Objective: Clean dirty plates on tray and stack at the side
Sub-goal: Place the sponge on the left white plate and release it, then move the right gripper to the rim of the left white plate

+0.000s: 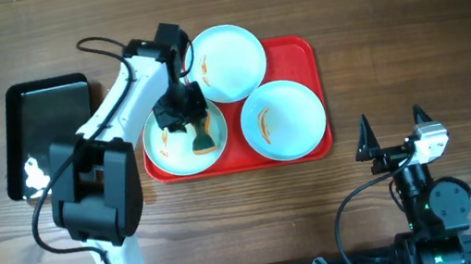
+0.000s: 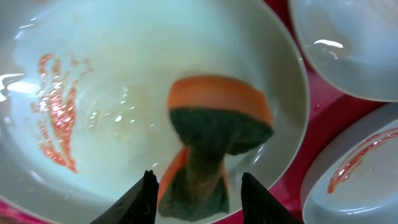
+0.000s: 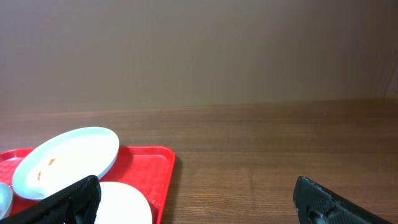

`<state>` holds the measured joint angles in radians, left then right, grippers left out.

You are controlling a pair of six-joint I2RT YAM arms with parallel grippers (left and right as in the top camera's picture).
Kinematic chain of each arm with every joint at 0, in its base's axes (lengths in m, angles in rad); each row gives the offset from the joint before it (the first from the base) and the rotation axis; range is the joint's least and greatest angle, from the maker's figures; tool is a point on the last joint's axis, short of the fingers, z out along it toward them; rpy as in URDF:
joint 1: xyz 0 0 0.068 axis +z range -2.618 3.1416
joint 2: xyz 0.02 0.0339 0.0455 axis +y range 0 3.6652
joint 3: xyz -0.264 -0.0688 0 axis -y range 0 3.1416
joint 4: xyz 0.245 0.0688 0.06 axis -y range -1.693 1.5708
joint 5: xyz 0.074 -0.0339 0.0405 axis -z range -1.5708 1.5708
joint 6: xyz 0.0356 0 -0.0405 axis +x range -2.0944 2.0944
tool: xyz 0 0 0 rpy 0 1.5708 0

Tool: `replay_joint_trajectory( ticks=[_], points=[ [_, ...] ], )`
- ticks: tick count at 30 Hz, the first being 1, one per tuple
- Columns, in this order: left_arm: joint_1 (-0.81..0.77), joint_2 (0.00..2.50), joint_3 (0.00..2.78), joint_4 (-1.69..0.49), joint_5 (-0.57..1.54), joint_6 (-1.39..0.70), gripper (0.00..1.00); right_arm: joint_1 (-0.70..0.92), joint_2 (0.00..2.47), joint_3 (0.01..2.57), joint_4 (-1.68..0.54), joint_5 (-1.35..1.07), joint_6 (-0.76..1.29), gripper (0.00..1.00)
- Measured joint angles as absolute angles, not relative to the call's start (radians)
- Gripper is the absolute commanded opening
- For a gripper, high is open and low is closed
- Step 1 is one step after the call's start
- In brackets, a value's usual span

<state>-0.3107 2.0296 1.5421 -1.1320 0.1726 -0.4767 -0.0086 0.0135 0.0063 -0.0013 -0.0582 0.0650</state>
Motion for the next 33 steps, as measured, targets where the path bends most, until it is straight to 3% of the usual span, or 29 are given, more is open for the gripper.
replay_joint_trajectory(
  ticks=[6,10,13,16,22,25,29,31,33],
  points=[
    [-0.239,1.907,1.557,-1.187,0.149,-0.474,0.56,-0.009,0.014,0.006,-0.001,-0.058,0.065,1.0],
    [-0.164,1.776,1.577,-1.226,0.134,-0.471,0.99,-0.009,0.014,0.006,-0.001,-0.058,0.065,1.0],
    [-0.113,1.727,1.589,-1.278,0.125,-0.477,1.0,-0.009,0.014,0.006,0.014,-0.06,0.086,1.0],
    [-0.086,1.727,1.588,-1.325,0.123,-0.477,1.0,-0.01,0.014,0.006,0.025,-0.137,0.249,1.0],
    [-0.079,1.73,1.581,-1.324,0.12,-0.477,1.0,-0.011,0.014,0.006,0.033,-0.382,0.912,1.0],
    [-0.079,1.73,1.581,-1.325,0.118,-0.477,1.0,-0.011,0.017,0.006,0.205,-0.442,1.148,1.0],
    [-0.079,1.73,1.579,-1.325,0.116,-0.477,1.0,-0.011,0.017,0.037,0.542,-0.472,1.283,1.0],
    [-0.079,1.73,1.579,-1.328,0.109,-0.477,1.0,-0.011,0.025,0.113,0.511,-0.472,1.297,1.0],
    [-0.079,1.73,1.579,-1.33,0.097,-0.477,1.0,-0.012,0.074,0.255,0.285,-0.477,1.214,1.0]
  ],
)
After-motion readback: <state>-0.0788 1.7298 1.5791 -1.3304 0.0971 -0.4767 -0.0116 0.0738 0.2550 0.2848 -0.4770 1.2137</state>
